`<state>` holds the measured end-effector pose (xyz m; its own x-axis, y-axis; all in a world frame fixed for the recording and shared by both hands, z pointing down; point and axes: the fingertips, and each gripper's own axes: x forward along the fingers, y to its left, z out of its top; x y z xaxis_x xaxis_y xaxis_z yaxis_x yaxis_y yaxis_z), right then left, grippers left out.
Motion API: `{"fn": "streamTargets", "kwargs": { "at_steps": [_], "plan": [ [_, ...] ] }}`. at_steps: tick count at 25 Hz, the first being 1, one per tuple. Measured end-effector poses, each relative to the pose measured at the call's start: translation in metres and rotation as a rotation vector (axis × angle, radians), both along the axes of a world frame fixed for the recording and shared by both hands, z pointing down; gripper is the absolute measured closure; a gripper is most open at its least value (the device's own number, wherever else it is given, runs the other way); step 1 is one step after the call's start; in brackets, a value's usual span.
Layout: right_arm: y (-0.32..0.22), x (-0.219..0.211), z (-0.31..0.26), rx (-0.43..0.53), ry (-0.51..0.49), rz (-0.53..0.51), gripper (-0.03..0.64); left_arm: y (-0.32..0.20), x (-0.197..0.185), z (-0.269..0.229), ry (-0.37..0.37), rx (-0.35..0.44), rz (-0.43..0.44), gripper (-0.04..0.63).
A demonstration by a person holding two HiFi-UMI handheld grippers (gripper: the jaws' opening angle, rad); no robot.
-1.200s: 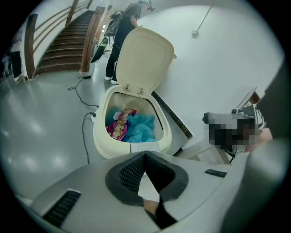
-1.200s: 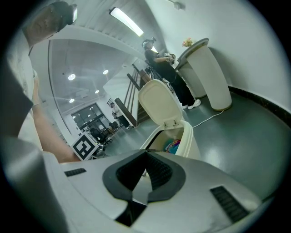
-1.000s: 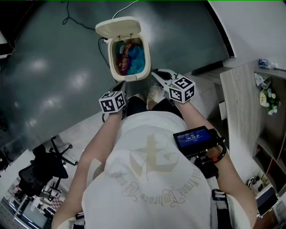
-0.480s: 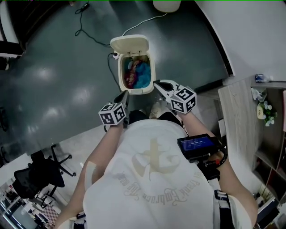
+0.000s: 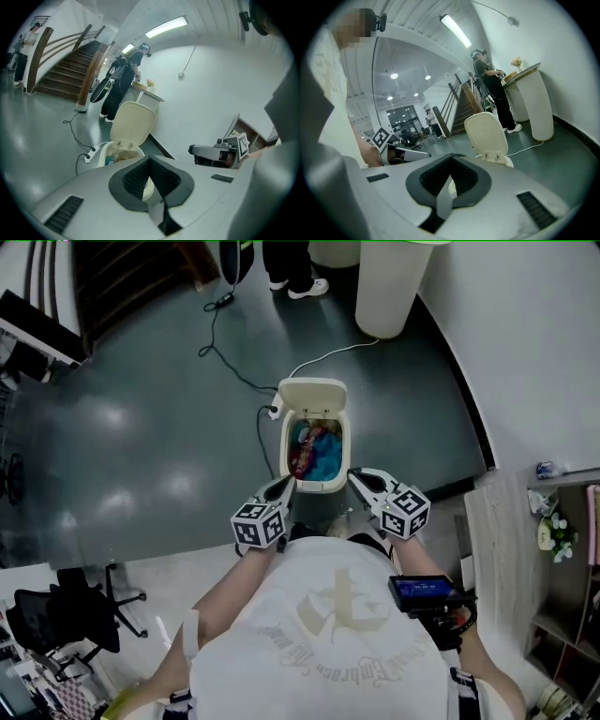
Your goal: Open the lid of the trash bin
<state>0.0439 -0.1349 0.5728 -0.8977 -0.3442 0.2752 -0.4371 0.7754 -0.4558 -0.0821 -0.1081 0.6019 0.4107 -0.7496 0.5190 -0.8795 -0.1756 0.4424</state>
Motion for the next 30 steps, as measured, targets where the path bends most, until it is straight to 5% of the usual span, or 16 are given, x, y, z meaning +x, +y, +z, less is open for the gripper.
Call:
{"fn": "streamTargets", "kwargs": {
  "at_steps": [14,30],
  "plan": [
    [0.002,0.015,-0.022,0.051,-0.017,0.062,0.612,0.002,0.000,-0.035,-0.035,0.077,0.086,0.588],
    [0.005,0.032,-0.015,0.040,-0.057,0.077,0.612,0.014,0.034,-0.025,-0.088,0.044,0.187,0.588]
  ]
}}
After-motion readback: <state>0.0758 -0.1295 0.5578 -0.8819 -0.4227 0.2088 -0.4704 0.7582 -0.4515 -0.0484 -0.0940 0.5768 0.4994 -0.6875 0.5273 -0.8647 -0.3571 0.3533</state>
